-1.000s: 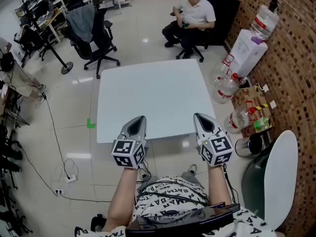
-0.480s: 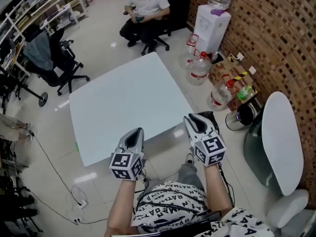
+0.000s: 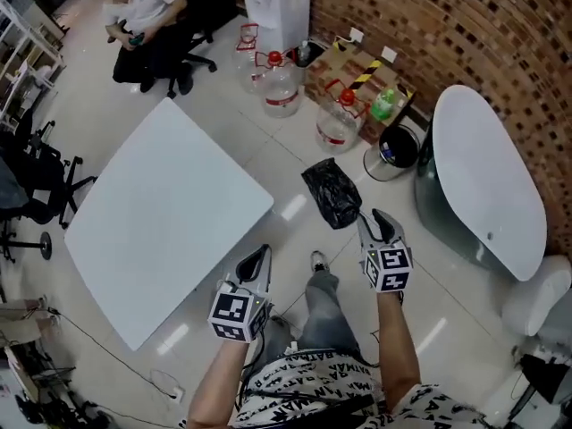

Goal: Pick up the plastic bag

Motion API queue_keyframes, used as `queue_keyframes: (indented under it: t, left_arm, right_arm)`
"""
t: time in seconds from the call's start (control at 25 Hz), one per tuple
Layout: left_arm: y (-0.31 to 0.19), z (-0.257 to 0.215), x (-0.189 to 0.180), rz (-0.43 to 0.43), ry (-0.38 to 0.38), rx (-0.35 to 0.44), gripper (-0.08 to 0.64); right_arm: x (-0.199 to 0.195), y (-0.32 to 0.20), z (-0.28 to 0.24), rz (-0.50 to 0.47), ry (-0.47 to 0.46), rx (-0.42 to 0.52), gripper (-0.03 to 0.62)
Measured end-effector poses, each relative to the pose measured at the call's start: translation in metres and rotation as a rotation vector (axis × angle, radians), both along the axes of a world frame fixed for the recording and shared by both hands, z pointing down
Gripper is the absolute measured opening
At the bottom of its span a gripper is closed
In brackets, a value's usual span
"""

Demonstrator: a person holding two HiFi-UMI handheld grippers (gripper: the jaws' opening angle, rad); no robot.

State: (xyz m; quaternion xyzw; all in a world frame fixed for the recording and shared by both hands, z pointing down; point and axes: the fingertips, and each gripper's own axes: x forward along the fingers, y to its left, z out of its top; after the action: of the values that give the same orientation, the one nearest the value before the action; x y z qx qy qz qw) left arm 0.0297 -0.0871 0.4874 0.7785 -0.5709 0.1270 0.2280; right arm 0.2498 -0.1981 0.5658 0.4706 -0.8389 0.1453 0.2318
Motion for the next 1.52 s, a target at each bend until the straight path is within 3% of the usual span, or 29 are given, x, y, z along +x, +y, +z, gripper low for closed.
queue_keyframes:
  t: [0.12,0.28,0.32,0.4,0.64,0.72,0.84,1.12,1.32,1.52]
  left_arm:
    - [-0.024,0.032,0.043,0.082,0.006,-0.041,0.002]
    - [-0.056,0.080,0.086,0.149,0.018,-0.087,0.002]
    - [-0.065,0.095,0.095,0.157,0.021,-0.100,0.002]
    - [-0.085,0.130,0.112,0.170,0.022,-0.136,0.002]
    - [-0.144,0.259,0.154,0.195,0.027,-0.248,0.002]
    - [-0.158,0.302,0.166,0.198,0.033,-0.286,0.002]
    - [-0.179,0.363,0.186,0.210,0.044,-0.326,0.002]
    - [-0.192,0.503,0.218,0.234,0.052,-0.437,0.002]
    - [-0.190,0.573,0.222,0.235,0.072,-0.491,0.002]
    - [-0.196,0.619,0.216,0.238,0.074,-0.516,0.002]
  right_arm:
    - [0.054,-0.005,0.053,0.081,0.031,-0.080,0.158]
    - [0.095,-0.009,0.129,0.154,0.018,-0.204,0.158]
    - [0.101,-0.012,0.150,0.165,0.013,-0.236,0.160]
    - [0.110,-0.021,0.195,0.186,-0.007,-0.303,0.258]
    - [0.123,-0.063,0.331,0.265,-0.075,-0.439,0.261]
    - [0.126,-0.071,0.378,0.284,-0.098,-0.493,0.327]
    - [0.136,-0.073,0.451,0.355,-0.126,-0.581,0.328]
    - [0.154,-0.059,0.600,0.592,-0.307,-0.746,0.328]
    - [0.156,-0.061,0.680,0.667,-0.354,-0.802,0.328]
    - [0.156,-0.063,0.741,0.665,-0.351,-0.864,0.328]
